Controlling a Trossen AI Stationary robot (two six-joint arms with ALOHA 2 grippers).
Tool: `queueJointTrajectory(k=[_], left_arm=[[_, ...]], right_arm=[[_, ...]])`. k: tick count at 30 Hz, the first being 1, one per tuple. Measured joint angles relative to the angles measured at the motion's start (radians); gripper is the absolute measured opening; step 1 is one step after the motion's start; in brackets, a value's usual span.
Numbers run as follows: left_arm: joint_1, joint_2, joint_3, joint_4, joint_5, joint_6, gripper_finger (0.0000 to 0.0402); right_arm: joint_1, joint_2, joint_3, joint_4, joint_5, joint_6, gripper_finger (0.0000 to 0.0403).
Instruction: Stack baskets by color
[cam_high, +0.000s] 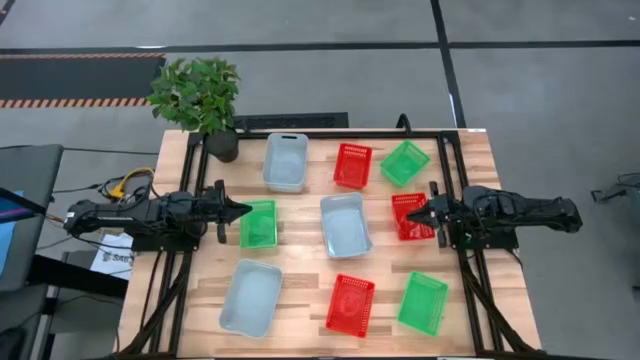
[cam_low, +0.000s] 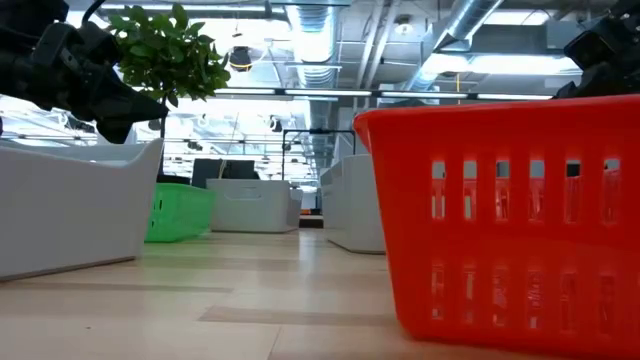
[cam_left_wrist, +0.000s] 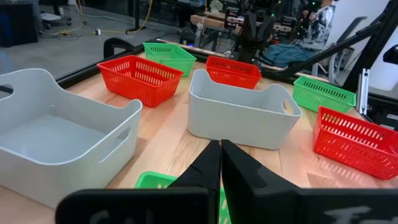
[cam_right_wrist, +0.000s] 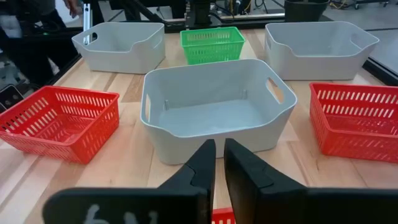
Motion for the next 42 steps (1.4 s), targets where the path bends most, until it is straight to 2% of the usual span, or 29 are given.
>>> queueJointTrajectory(k=[32,42], left_arm=[[0.0,0.0,-0.002,0.016,-0.001,0.0,0.0],[0.0,0.0,-0.002,0.031,-0.001,-0.209,0.0]], right_arm=[[0.0,0.0,0.0,0.0,0.0,0.0,0.006],[0.0,0.0,0.0,0.0,0.0,-0.001,0.006]])
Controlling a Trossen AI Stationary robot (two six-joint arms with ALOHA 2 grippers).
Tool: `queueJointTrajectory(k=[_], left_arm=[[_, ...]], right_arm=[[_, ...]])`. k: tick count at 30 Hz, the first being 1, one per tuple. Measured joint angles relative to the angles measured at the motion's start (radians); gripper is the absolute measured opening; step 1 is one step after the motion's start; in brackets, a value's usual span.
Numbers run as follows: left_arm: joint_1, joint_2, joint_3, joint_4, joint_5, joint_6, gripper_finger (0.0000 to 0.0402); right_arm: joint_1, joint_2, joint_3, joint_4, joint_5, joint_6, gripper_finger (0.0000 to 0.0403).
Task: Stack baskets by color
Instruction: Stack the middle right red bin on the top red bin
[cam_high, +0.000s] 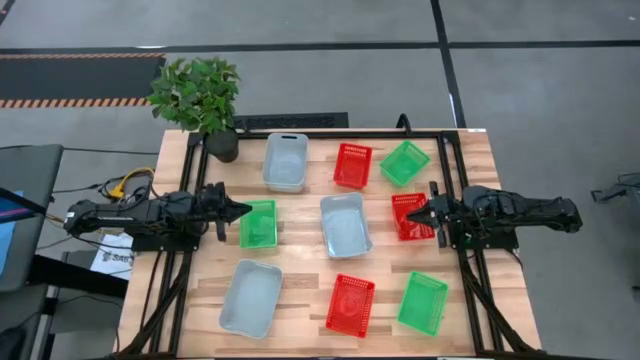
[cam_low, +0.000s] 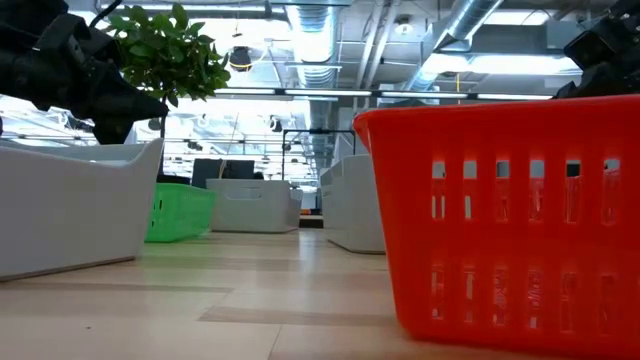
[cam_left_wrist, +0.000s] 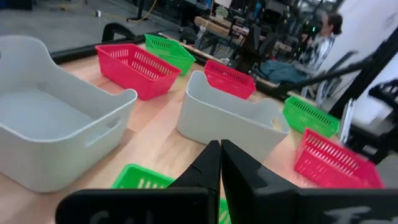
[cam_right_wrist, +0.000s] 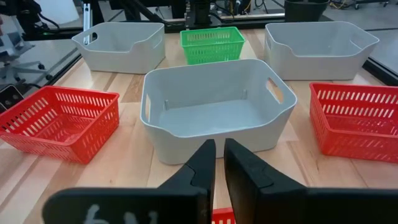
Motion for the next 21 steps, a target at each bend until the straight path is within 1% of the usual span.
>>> queueJointTrajectory(k=[1,4,6,8,11,16,21], left_arm=[[0.0,-0.001,0.0,0.008,0.0,-0.033,0.0],[0.0,-0.002,0.0,0.039,0.0,-0.143,0.0],[0.0,-0.002,0.0,0.055,0.0,-0.21,0.0],[0.0,-0.003,0.0,0.069,-0.006,-0.286,0.0],[0.0,-0.003,0.0,0.089,-0.057,-0.374,0.0],[0.0,-0.003,0.0,0.145,-0.141,-0.497,0.0],[0.0,-0.003,0.001,0.199,-0.187,-0.524,0.0004]], right_arm=[[0.0,0.0,0.0,0.0,0.002,-0.015,0.006],[-0.008,0.0,0.0,0.001,0.063,-0.177,0.006],[-0.016,0.0,0.0,0.0,0.076,-0.26,0.006],[-0.028,0.0,0.0,0.0,0.077,-0.297,0.006],[-0.036,0.0,0.0,0.0,0.083,-0.321,0.006],[-0.044,0.0,0.0,0.001,0.098,-0.477,0.006],[-0.055,0.0,0.0,0.022,0.104,-0.513,0.006]])
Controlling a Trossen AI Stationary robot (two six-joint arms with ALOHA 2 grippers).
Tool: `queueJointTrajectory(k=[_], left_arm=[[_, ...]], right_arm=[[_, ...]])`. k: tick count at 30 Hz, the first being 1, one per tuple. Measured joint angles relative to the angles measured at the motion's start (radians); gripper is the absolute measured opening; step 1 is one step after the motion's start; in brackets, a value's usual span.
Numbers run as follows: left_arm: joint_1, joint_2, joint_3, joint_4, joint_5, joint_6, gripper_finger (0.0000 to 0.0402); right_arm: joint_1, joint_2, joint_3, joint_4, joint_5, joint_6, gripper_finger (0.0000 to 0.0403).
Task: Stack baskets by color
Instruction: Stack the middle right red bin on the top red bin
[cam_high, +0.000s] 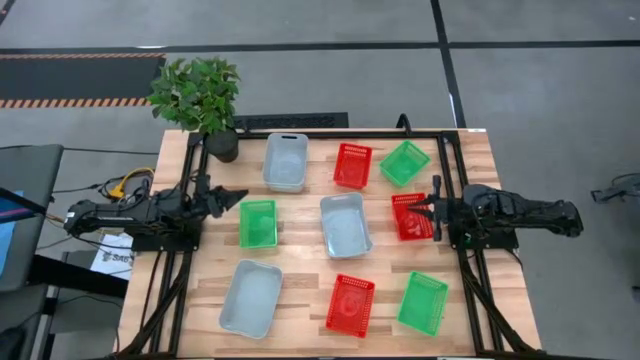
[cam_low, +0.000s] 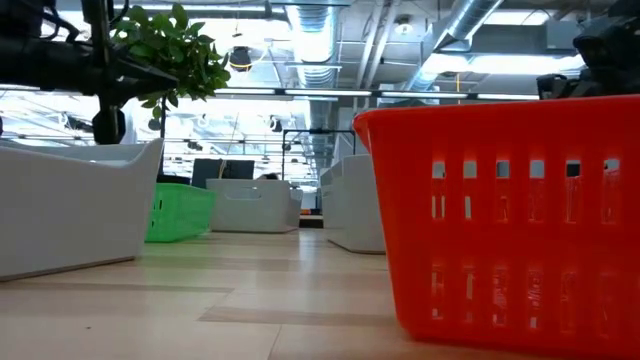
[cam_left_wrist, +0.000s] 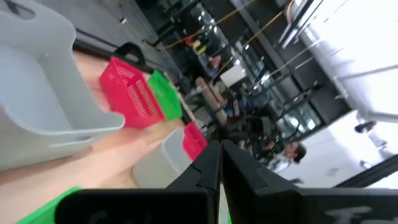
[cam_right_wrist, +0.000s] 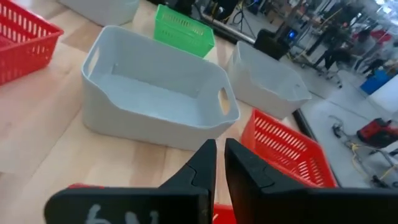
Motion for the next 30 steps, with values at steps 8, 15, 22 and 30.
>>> queueJointTrajectory(k=[8,15,22,30], left_arm=[[0.0,0.0,0.001,0.125,-0.003,-0.026,0.0067],[0.0,0.0,0.001,0.349,-0.002,-0.012,0.0127],[0.0,0.0,0.058,0.538,-0.003,0.131,0.014],[0.0,0.165,0.348,0.477,-0.012,0.422,0.014]], right_arm=[[-0.005,0.0,0.0,0.323,0.003,0.348,0.006],[-0.003,0.0,0.0,0.575,0.004,0.852,0.006],[-0.005,0.001,0.0,0.878,0.079,1.01,0.006],[-0.005,0.001,0.045,1.098,0.139,0.96,0.006]])
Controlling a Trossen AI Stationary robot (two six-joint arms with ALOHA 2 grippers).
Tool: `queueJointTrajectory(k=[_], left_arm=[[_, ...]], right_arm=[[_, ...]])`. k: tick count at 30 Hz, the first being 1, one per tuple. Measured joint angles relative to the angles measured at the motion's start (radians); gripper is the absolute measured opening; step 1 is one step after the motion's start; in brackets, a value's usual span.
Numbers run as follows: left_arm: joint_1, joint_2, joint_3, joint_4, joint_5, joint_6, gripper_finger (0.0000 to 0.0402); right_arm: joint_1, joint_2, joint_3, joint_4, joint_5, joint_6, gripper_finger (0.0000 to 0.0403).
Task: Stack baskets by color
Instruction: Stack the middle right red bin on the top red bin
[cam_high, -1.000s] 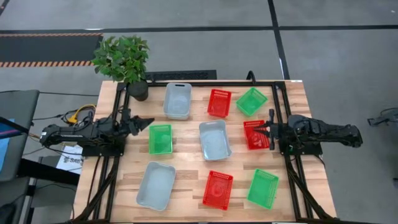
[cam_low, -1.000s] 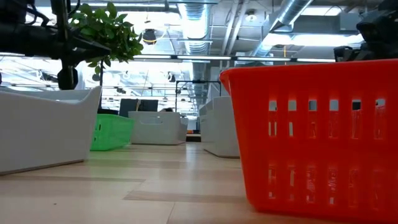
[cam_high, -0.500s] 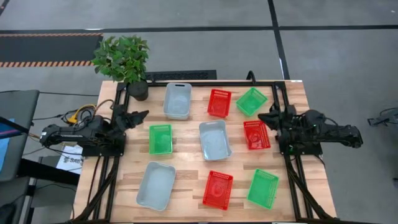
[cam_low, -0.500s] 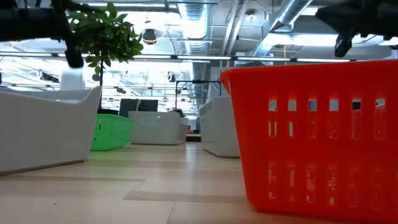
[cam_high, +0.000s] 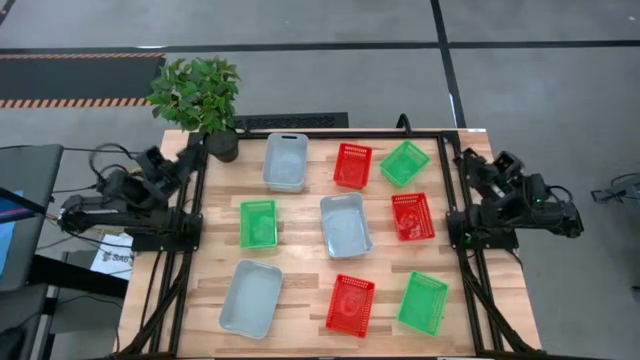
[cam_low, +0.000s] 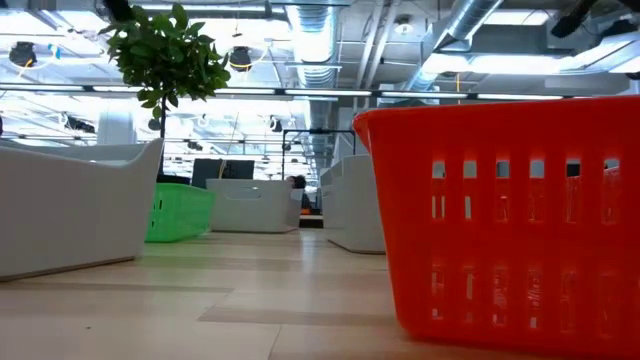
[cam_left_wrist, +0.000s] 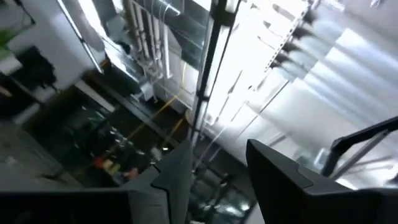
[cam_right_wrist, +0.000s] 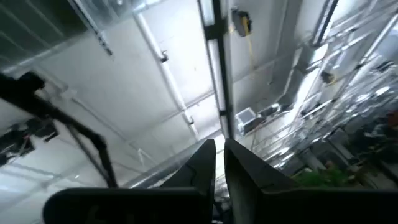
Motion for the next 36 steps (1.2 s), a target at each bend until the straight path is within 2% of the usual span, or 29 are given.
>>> queueJointTrajectory(k=[3,7,12,14,18,22,27,32,36], left_arm=[[0.0,0.099,0.142,-0.117,-0.025,0.031,0.0145],[0.0,0.231,0.333,-0.344,-0.044,0.059,0.0151],[0.0,0.377,0.554,-0.702,-0.054,0.045,0.0156],[0.0,0.426,0.63,-0.838,-0.081,0.009,0.0156],[0.0,0.505,0.753,-1.047,-0.102,-0.057,0.0156],[0.0,0.556,0.823,-1.146,-0.068,-0.07,0.0156],[0.014,0.58,0.832,-1.167,-0.066,-0.133,0.0156],[0.06,0.598,0.832,-1.282,-0.059,-0.218,0.0155],[0.106,0.629,0.831,-1.337,0.012,-0.229,0.0155]], right_arm=[[0.0,0.025,0.086,-0.139,0.048,-0.032,0.0067],[0.0,0.129,0.238,-0.35,0.111,-0.084,0.0095],[0.0,0.318,0.476,-0.638,0.207,-0.194,0.0163],[-0.001,0.399,0.579,-0.761,0.214,-0.235,0.0194],[-0.001,0.557,0.778,-0.955,0.313,-0.215,0.0236],[-0.001,0.678,0.952,-1.097,0.377,-0.217,0.0243],[-0.001,0.777,1.102,-1.239,0.457,-0.187,0.0235],[-0.007,0.822,1.143,-1.414,0.533,-0.084,0.0223],[-0.043,0.857,1.143,-1.599,0.533,0.122,0.0217]])
